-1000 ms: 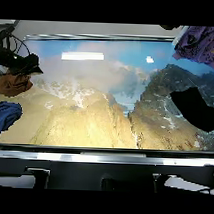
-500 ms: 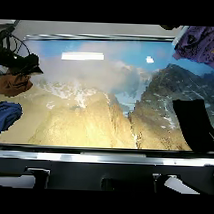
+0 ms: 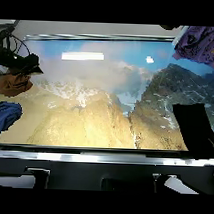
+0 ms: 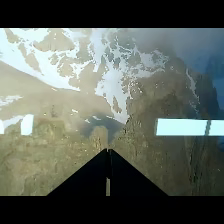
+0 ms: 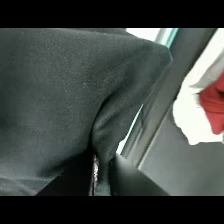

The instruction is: Fold the clothes and pants, and hang the long-sleeved shirts on hangers.

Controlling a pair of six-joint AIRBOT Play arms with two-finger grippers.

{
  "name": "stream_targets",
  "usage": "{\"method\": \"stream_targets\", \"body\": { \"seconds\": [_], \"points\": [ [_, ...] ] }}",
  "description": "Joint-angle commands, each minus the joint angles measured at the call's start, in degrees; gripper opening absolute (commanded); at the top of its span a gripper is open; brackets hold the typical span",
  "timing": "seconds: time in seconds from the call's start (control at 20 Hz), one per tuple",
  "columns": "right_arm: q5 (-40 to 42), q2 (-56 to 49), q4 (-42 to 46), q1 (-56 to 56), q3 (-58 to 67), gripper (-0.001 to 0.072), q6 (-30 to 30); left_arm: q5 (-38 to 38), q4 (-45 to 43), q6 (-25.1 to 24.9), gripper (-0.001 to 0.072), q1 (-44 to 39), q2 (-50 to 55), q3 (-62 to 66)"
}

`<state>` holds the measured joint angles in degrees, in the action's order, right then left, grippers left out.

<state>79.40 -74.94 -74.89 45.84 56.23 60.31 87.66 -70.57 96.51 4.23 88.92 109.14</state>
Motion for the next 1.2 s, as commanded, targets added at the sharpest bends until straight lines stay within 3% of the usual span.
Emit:
{"method": "stream_targets", "body": {
  "seconds": [0.0,0.1,0.2,0.3,0.45,0.6,0.7,0.75,0.8,0.95,1.15],
  "points": [
    [2.10,0.04,2.10,0.02,-0.07,0.0127,-0.13,-0.04,0.00,-0.02,0.0018,-0.04,0.00,0.02],
    [3.43,0.04,4.74,0.02,-0.04,0.0349,-0.11,-0.02,0.00,-0.02,0.0017,-0.04,-0.02,0.02],
    [3.89,0.07,6.10,0.02,0.85,0.0362,0.48,-0.02,0.00,-0.02,0.0018,-0.02,-0.02,0.02],
    [1.81,0.13,1.86,0.00,5.42,0.0327,3.56,-0.02,0.00,0.00,0.0018,-0.02,-0.02,0.04],
    [-7.85,1.66,-16.17,-2.38,14.58,0.0181,13.75,-0.02,0.02,1.27,0.0017,-0.02,-0.04,0.04],
    [-14.82,3.06,-23.39,-13.88,21.75,0.0110,21.81,0.04,0.00,1.20,0.0017,0.02,-0.66,0.04],
    [-15.23,3.39,-23.45,-23.98,23.61,0.0101,23.34,0.07,0.00,-0.26,0.0016,0.00,-1.57,0.02],
    [-15.19,3.52,-23.45,-28.79,23.69,0.0046,23.28,0.20,-0.02,-1.60,0.0016,-0.02,-2.14,0.02],
    [-14.82,3.50,-23.47,-33.92,23.67,0.0035,22.93,0.81,-0.15,-2.32,0.0016,-0.02,-2.84,0.02],
    [-14.60,3.50,-23.45,-47.56,23.63,0.0034,22.38,2.38,-4.57,-5.86,0.0016,-0.44,-5.77,-2.43],
    [-15.26,3.52,-23.45,-58.64,23.63,0.0034,22.18,-0.98,-6.03,-8.28,0.0016,-0.74,-11.34,-12.26]
  ]
}}
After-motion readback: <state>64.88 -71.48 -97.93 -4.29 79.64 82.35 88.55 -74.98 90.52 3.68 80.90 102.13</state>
